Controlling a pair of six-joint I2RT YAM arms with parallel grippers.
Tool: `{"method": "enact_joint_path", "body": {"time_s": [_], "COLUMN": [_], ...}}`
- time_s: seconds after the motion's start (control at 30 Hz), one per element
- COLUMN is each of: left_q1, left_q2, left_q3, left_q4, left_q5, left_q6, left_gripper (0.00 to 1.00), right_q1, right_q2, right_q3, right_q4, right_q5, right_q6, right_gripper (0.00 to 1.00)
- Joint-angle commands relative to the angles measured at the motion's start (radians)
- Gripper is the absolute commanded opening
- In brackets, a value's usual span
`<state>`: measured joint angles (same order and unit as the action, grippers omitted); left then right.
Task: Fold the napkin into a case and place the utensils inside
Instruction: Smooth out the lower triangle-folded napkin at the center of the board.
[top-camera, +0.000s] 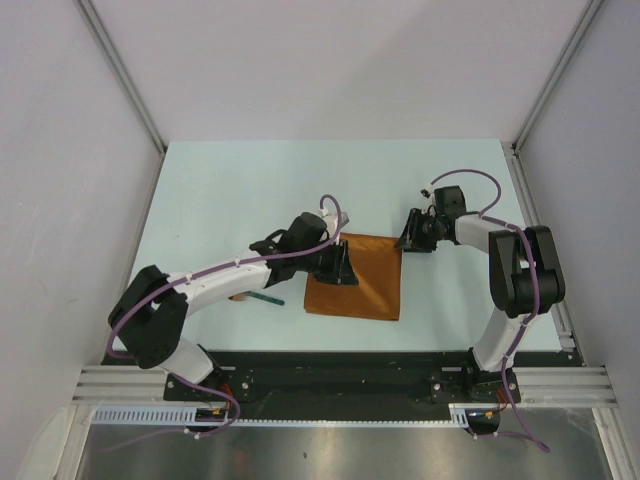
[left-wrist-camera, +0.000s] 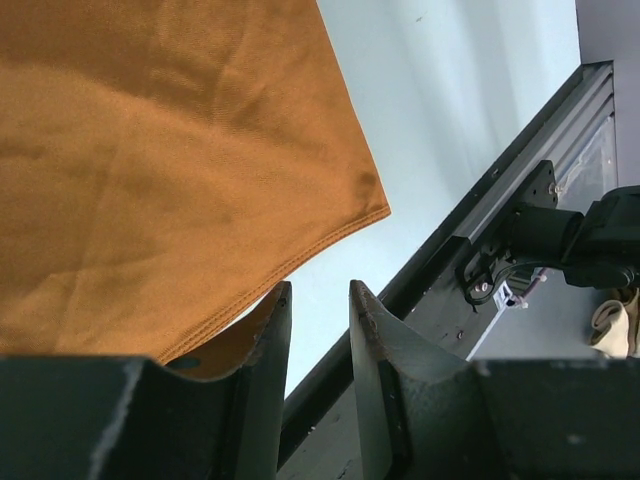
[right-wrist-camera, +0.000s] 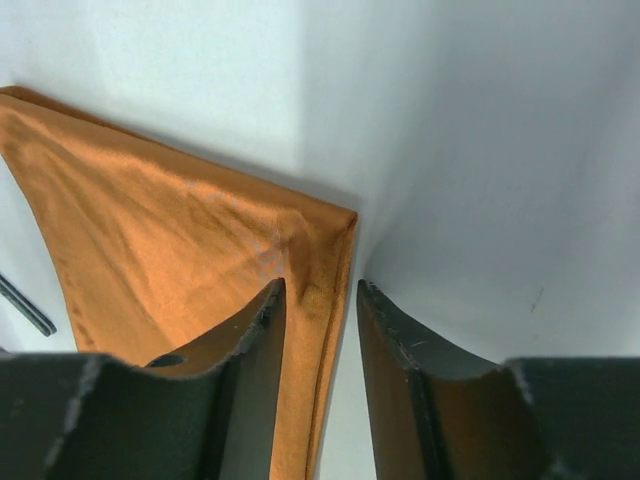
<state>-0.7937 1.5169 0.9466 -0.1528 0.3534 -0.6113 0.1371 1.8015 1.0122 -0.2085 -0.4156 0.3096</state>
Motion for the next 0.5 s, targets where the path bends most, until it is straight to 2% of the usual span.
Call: {"method": "enact_joint_path", "body": {"time_s": [0.0, 0.13, 0.27, 0.47], "left_q1": [0.005, 0.059, 0.112, 0.154], "left_q2": [-0.011, -0.041, -0.075, -0.121], "left_q3": [0.049, 0.07, 0.073, 0.015], "left_q4": [0.024, -0.033, -0.053, -0.05], "left_q5": [0.029, 0.021, 0.035, 0.033], "left_q6": [-0.005, 0.025, 0.038, 0.022], "left_gripper": [0.35, 0.35, 0.35, 0.35], "right_q1": [-0.001, 0.001, 0.006, 0.03], "right_q2": [0.073, 0.12, 0.171, 0.288], "right_q3": [0.032, 0.063, 0.126, 0.337], "right_q4": [0.033, 0.047, 0.052, -0.047], "right_q5": [0.012, 0.0, 0.001, 0.017], "right_q6": [-0.015, -0.015, -0.03, -0.086], "right_gripper": [0.38, 0.32, 0.3, 0.31]}}
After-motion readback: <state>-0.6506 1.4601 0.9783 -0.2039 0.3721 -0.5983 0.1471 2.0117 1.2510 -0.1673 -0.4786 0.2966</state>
